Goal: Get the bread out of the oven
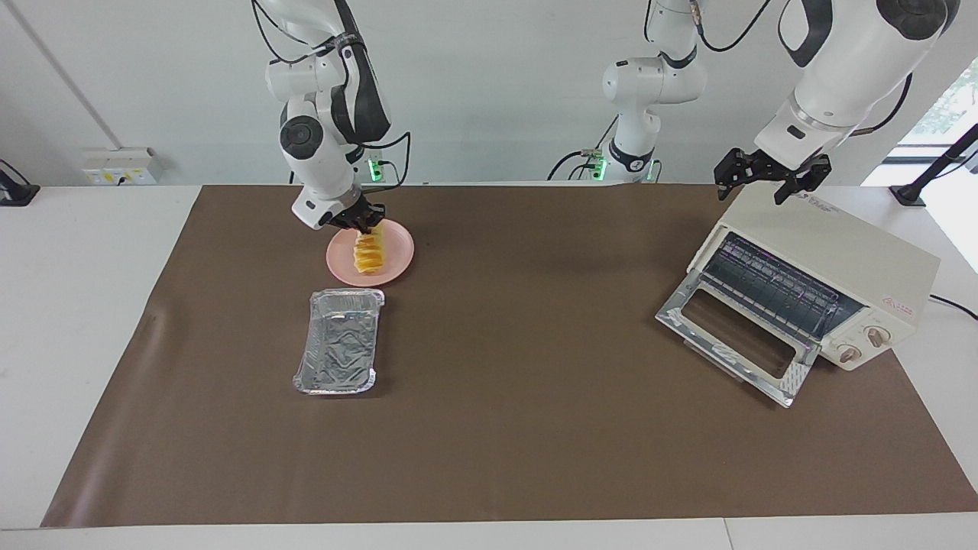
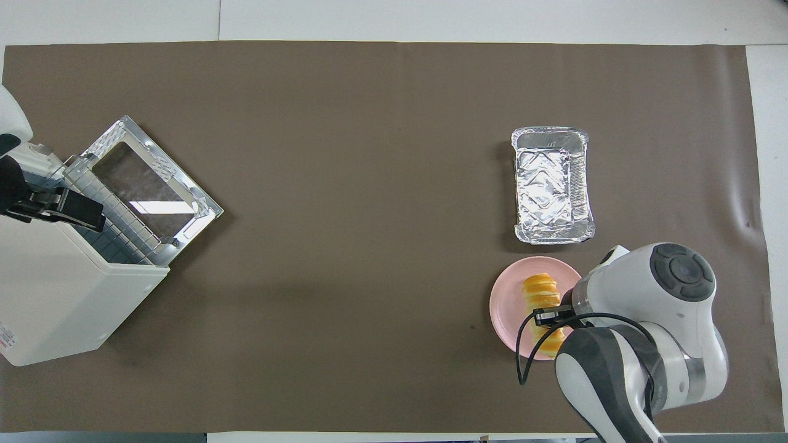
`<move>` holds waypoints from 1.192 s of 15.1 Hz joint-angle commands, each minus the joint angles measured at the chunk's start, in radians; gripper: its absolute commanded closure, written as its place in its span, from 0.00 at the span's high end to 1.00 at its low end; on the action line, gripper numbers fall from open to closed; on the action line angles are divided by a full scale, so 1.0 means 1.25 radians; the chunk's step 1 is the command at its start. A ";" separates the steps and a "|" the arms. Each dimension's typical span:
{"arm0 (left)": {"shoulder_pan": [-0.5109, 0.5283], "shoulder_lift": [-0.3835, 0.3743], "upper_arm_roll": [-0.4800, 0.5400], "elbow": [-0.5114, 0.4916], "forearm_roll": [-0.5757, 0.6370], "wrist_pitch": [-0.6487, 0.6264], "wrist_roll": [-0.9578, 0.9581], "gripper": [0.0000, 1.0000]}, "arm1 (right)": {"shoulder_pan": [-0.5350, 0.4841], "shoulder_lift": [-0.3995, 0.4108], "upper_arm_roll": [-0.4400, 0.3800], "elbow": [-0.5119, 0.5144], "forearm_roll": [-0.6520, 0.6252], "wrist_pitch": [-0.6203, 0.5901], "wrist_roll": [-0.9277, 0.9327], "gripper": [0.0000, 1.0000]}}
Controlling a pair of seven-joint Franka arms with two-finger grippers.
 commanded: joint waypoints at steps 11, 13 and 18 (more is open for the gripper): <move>0.007 -0.015 -0.005 -0.012 0.013 0.008 0.005 1.00 | -0.077 0.017 -0.004 0.270 0.003 -0.134 0.008 1.00; 0.007 -0.015 -0.005 -0.012 0.013 0.008 0.006 1.00 | -0.105 0.040 -0.004 0.354 -0.018 -0.175 0.007 1.00; 0.007 -0.015 -0.005 -0.012 0.013 0.008 0.006 1.00 | -0.137 0.136 -0.005 0.599 -0.113 -0.293 0.002 1.00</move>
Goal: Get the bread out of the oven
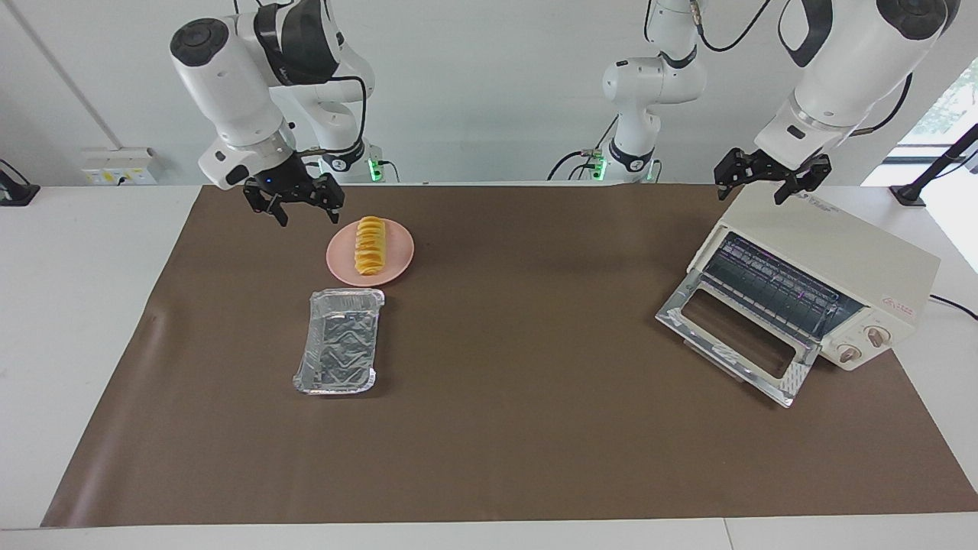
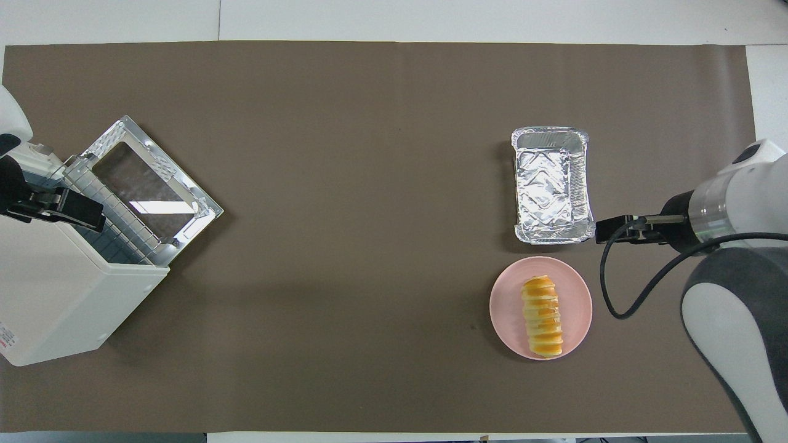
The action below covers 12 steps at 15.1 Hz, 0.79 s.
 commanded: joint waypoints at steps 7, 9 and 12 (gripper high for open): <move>0.007 -0.015 -0.005 -0.012 0.013 0.008 0.006 1.00 | -0.040 0.097 0.004 0.165 -0.074 -0.074 -0.005 1.00; 0.007 -0.015 -0.005 -0.012 0.013 0.008 0.006 1.00 | -0.057 0.099 0.005 0.165 -0.072 -0.074 -0.005 1.00; 0.007 -0.015 -0.005 -0.012 0.013 0.008 0.006 1.00 | -0.057 0.099 0.004 0.166 -0.072 -0.077 -0.002 1.00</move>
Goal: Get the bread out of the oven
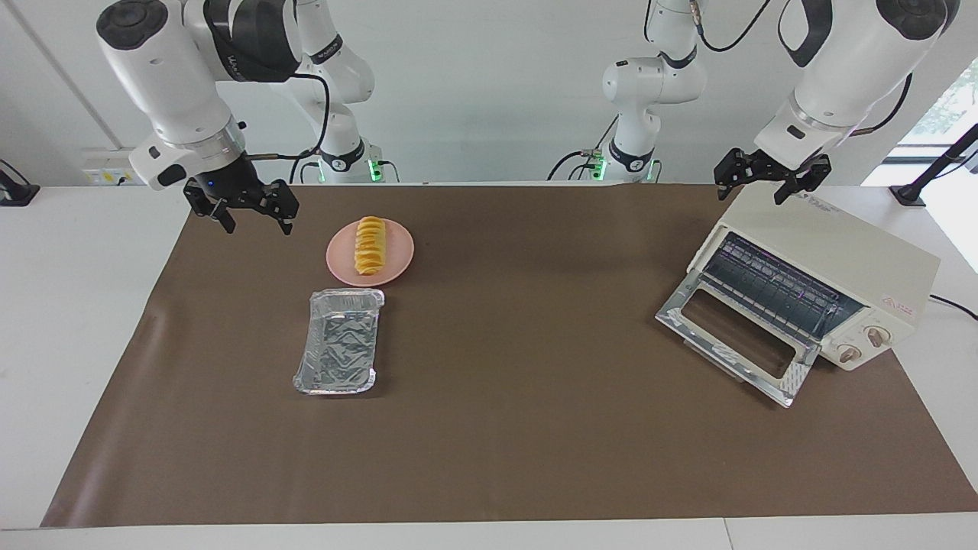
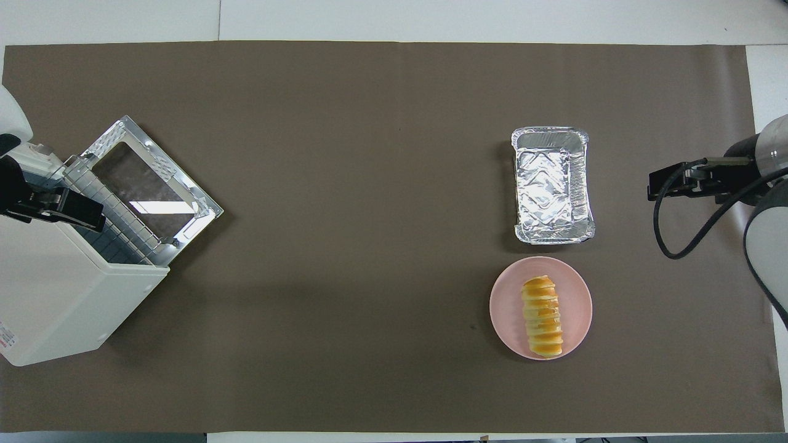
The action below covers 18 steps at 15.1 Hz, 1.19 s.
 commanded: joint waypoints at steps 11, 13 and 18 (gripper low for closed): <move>0.007 -0.015 -0.005 -0.012 0.013 0.008 0.006 1.00 | -0.008 0.000 0.009 0.006 -0.013 -0.025 0.000 1.00; 0.007 -0.015 -0.005 -0.012 0.013 0.008 0.006 1.00 | -0.008 -0.001 0.009 0.006 -0.013 -0.029 -0.002 1.00; 0.007 -0.015 -0.005 -0.012 0.013 0.008 0.006 1.00 | -0.010 -0.001 0.009 0.005 -0.013 -0.033 -0.002 1.00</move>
